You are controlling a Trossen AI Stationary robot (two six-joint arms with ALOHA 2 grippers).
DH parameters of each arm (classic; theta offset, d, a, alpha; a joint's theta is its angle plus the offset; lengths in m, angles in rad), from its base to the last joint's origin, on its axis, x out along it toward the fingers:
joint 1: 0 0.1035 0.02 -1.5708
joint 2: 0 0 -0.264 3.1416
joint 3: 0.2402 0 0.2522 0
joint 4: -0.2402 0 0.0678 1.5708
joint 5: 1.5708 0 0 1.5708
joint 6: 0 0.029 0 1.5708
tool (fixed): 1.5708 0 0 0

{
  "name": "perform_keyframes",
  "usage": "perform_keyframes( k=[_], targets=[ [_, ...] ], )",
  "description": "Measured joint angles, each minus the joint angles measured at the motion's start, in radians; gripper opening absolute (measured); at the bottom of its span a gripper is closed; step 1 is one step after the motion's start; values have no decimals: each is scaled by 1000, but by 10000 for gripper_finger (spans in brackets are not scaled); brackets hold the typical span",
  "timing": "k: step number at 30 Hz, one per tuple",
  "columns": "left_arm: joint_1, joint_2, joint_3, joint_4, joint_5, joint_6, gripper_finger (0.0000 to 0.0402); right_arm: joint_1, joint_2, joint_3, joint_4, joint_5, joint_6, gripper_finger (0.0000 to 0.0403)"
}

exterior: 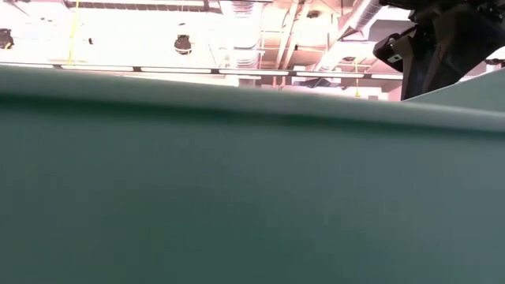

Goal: Sort crayons
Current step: Put the blue crayon into the blue bin

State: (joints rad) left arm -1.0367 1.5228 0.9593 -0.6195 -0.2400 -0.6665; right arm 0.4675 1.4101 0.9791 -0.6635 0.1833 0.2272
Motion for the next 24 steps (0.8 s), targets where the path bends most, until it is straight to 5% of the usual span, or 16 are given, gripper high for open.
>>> perform_keyframes(
  k=[11,24],
  targets=[
    [-65,176,126,-70,107,148,110,2,0,0,53,0,0,118],
    [-70,182,127,1,104,329,109,2,0,0,68,0,2,118]
  ],
)
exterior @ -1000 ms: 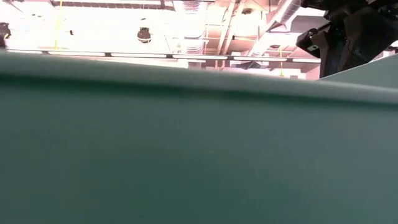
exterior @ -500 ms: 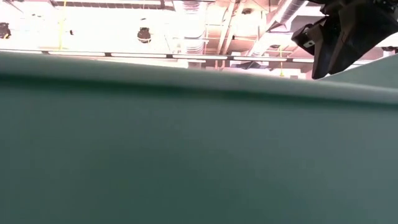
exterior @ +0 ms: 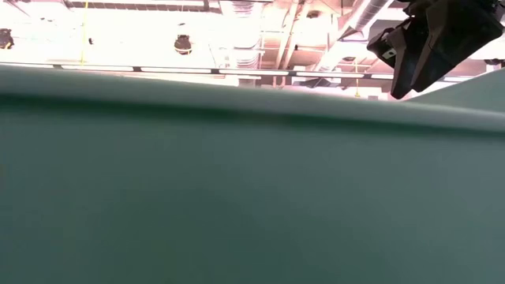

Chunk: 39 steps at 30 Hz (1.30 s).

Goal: Sort crayons
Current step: Put the blue crayon into the blue bin

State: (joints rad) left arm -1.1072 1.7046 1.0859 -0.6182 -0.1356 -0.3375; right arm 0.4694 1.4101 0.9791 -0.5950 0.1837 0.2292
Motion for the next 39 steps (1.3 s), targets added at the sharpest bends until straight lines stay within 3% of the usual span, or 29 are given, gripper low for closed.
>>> perform_keyframes(
  k=[8,16,31,39],
  targets=[
    [4,4,0,12,1,160,109,0,2,0,7,0,7,118],
    [24,114,55,-41,24,325,109,2,2,0,8,0,9,118],
    [41,164,111,-88,38,372,108,8,3,0,9,2,8,118],
    [55,164,110,-69,57,401,45,9,3,0,8,1,8,118]
  ],
)
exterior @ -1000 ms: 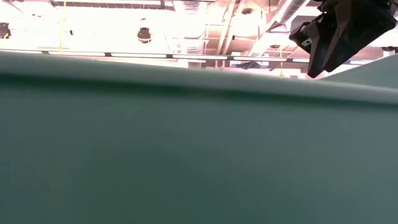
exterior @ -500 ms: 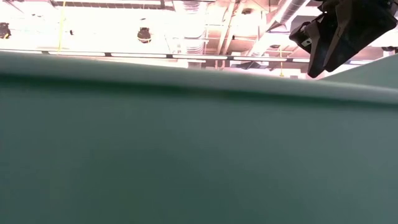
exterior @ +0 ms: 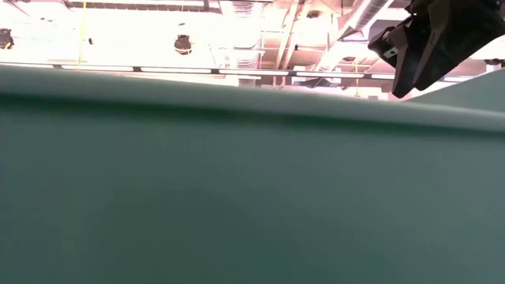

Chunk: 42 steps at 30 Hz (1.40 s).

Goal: Sort crayons
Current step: Put the blue crayon into the blue bin

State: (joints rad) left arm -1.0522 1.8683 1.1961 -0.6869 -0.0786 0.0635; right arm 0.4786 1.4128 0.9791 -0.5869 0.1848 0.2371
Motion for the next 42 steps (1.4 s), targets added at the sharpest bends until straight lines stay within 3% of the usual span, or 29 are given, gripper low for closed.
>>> perform_keyframes(
  k=[5,23,28,37,42],
  targets=[
    [5,0,0,0,33,-1,8,0,0,0,0,0,0,118],
    [17,0,33,6,-16,25,2,0,0,0,0,0,0,118],
    [32,0,106,-106,-104,25,1,0,0,0,-3,0,0,118],
    [152,-1,222,-123,-417,-102,0,21,0,0,-4,0,-1,118],
    [238,-2,249,-11,-421,-8,0,42,0,0,-16,0,0,118]
  ],
)
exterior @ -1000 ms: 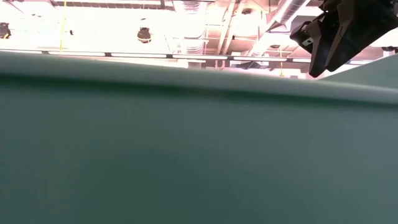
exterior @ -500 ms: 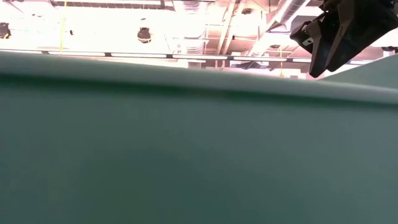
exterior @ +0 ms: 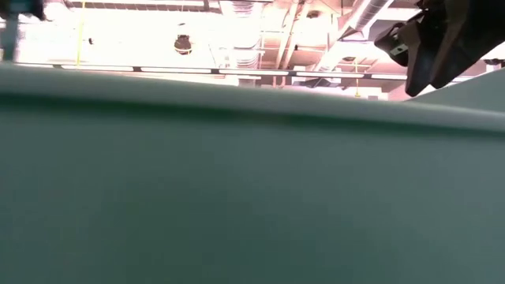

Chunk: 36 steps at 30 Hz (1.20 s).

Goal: Sort crayons
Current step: Put the blue crayon into the blue bin

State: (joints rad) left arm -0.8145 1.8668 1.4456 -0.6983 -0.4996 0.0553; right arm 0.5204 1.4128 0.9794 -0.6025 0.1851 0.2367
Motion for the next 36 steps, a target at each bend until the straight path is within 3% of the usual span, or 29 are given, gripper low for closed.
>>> perform_keyframes(
  k=[8,14,26,30,36],
  targets=[
    [106,0,0,87,121,71,0,62,0,0,-83,0,93,118],
    [171,-4,0,207,153,55,0,169,0,0,-186,22,221,118],
    [265,-11,-1,532,356,-259,0,356,0,0,-230,161,414,118],
    [265,-4,-1,575,467,-347,0,384,0,0,-237,183,437,118],
    [265,44,-6,549,502,-414,0,390,1,0,-237,184,446,118]
  ],
)
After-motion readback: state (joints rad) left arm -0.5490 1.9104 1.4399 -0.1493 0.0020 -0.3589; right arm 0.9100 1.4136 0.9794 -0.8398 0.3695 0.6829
